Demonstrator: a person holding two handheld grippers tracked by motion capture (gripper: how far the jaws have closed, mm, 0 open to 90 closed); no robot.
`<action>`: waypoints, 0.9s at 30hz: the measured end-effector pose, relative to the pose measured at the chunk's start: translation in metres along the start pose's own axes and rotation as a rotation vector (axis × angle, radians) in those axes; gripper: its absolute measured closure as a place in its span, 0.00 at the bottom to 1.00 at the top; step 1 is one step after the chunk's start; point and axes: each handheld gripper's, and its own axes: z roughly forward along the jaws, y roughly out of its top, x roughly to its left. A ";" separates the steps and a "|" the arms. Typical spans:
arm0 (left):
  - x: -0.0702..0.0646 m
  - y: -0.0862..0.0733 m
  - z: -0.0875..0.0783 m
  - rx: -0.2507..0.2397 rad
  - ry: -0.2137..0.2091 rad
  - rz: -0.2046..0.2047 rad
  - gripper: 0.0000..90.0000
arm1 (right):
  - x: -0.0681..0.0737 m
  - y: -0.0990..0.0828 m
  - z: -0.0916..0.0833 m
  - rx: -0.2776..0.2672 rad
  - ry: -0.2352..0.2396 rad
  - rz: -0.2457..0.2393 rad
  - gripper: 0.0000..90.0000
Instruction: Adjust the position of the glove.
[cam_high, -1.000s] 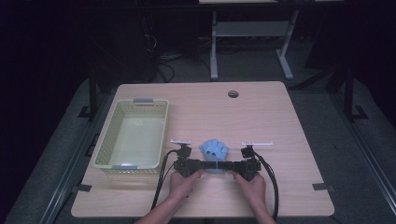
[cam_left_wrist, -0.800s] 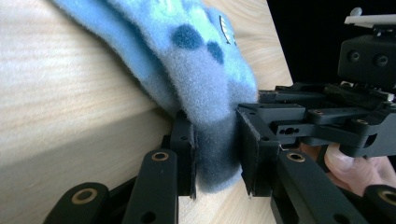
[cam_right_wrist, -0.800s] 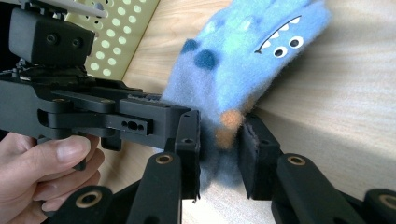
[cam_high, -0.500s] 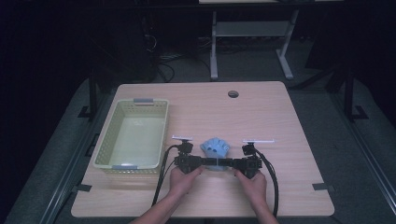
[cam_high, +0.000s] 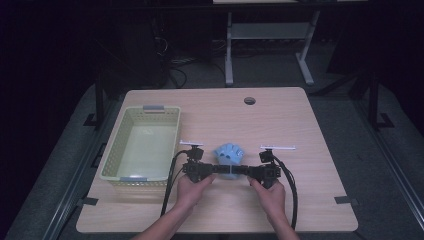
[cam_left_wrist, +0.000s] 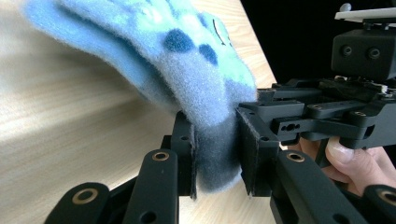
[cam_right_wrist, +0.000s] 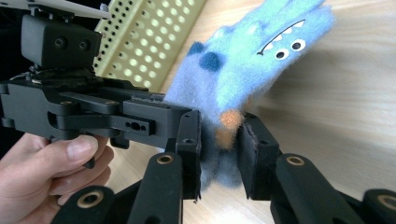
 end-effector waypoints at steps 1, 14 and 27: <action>0.000 0.000 0.000 0.000 0.000 0.000 0.77 | 0.002 0.001 -0.001 -0.003 0.004 0.001 0.79; -0.004 0.009 -0.021 -0.038 -0.024 0.013 0.77 | 0.020 0.015 0.000 -0.013 0.025 -0.029 0.79; -0.004 0.016 -0.031 -0.063 -0.053 0.007 0.77 | 0.031 0.028 0.000 -0.010 0.028 -0.051 0.79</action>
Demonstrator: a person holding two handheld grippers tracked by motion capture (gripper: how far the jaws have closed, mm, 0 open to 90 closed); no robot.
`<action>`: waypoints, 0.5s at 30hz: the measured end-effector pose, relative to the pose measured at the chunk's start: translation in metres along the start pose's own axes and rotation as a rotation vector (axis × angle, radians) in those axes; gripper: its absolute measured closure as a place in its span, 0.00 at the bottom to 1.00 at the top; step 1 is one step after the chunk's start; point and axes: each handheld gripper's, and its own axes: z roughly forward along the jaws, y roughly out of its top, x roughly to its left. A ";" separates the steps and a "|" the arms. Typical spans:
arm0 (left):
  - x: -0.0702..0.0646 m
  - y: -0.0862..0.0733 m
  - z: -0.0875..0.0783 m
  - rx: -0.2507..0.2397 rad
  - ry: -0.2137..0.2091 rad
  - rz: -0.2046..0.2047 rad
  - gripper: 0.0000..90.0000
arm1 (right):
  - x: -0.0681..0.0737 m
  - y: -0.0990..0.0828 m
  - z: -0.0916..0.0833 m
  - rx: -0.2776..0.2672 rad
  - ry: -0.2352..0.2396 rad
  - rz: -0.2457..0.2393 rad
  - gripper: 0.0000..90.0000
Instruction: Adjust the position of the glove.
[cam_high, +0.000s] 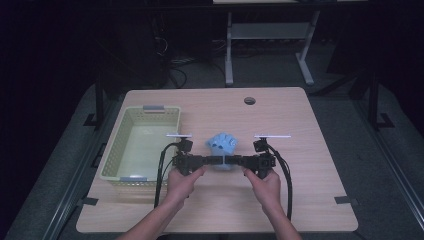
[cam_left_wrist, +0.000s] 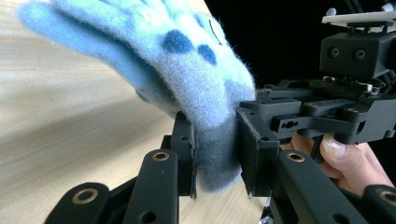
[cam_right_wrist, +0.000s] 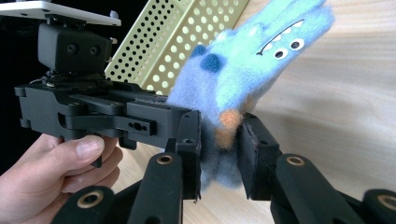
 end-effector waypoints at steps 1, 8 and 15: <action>0.000 0.000 0.000 0.000 -0.001 0.000 0.77 | 0.000 0.000 0.000 0.000 0.000 0.000 0.79; -0.002 0.003 -0.006 -0.006 -0.005 0.009 0.77 | 0.007 0.005 0.001 0.002 0.003 -0.010 0.79; -0.003 0.007 -0.014 -0.019 -0.008 0.013 0.77 | 0.014 0.012 0.003 0.008 -0.002 -0.032 0.79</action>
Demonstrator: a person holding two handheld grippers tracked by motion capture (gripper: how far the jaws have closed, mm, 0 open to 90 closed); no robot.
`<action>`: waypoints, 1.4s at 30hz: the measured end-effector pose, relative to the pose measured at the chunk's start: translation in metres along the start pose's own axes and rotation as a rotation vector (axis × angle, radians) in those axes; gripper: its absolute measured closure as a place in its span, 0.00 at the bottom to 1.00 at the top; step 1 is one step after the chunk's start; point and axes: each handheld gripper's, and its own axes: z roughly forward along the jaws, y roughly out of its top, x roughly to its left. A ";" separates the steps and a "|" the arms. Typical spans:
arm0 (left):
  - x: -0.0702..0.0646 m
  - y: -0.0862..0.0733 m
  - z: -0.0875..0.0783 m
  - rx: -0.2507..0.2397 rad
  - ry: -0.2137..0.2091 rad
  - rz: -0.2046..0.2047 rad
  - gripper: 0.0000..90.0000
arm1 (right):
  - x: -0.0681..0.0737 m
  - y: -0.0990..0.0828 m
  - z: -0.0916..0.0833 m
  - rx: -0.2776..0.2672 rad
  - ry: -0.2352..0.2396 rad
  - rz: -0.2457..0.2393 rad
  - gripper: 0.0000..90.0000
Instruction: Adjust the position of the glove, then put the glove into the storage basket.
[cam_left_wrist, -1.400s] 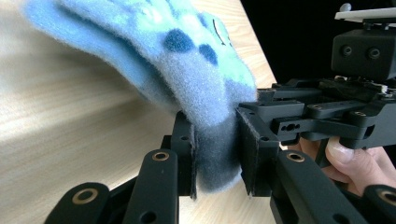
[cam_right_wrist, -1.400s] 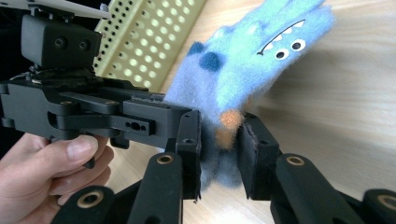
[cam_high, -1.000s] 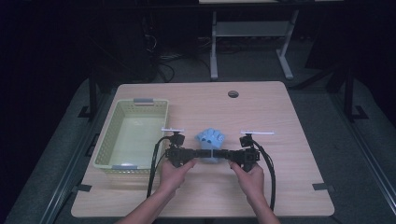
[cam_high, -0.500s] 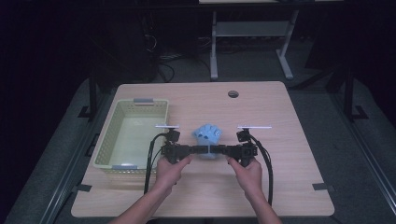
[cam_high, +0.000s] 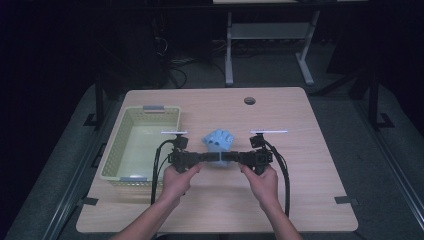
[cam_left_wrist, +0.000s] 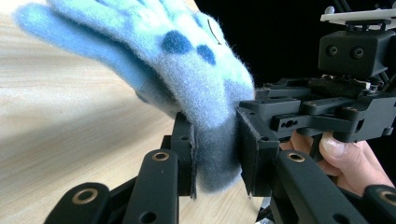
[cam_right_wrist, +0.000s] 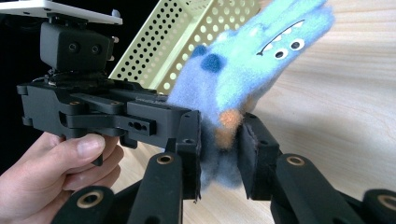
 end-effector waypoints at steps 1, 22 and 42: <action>0.000 0.000 0.000 0.000 0.000 0.000 0.77 | 0.000 0.000 0.000 0.000 0.000 0.000 0.79; 0.004 0.002 -0.013 -0.015 0.002 -0.003 0.77 | 0.009 0.007 0.010 0.016 0.004 -0.022 0.79; 0.005 0.011 -0.041 -0.053 -0.009 0.000 0.77 | 0.031 0.023 0.021 0.030 0.018 -0.060 0.79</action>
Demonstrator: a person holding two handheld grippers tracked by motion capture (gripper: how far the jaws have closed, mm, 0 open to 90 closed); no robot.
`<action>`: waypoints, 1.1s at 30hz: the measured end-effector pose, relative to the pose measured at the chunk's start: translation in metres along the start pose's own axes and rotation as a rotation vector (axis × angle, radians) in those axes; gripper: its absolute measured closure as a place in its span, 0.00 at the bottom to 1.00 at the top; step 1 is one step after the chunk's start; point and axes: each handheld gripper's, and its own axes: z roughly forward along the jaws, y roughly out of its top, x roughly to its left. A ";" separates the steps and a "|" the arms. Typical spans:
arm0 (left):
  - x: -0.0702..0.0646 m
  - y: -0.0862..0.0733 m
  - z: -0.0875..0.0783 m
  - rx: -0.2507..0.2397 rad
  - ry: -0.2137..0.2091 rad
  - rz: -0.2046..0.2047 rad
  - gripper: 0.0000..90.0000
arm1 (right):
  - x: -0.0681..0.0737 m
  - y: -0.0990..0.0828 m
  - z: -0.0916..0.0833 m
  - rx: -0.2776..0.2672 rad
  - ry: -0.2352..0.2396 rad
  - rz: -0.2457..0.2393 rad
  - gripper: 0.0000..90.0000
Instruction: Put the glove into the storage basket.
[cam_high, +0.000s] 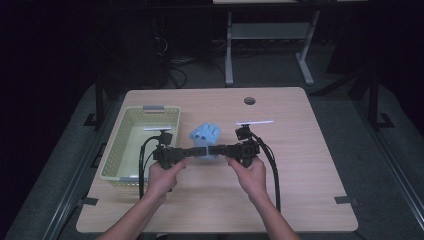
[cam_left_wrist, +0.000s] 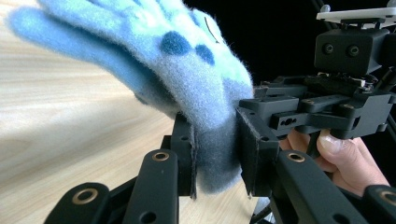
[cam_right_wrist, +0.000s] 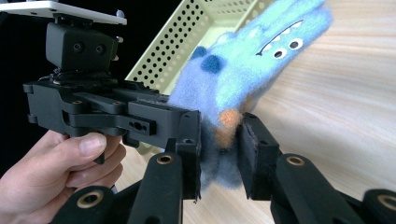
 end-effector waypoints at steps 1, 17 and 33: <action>0.000 0.000 0.000 0.000 0.000 0.000 0.77 | 0.001 0.001 0.001 0.001 0.001 -0.005 0.79; 0.007 0.014 -0.038 -0.045 -0.012 0.012 0.77 | 0.020 0.021 0.023 -0.006 0.074 -0.022 0.79; 0.021 0.019 -0.082 -0.089 -0.027 0.010 0.77 | 0.047 0.037 0.055 0.015 0.120 -0.055 0.79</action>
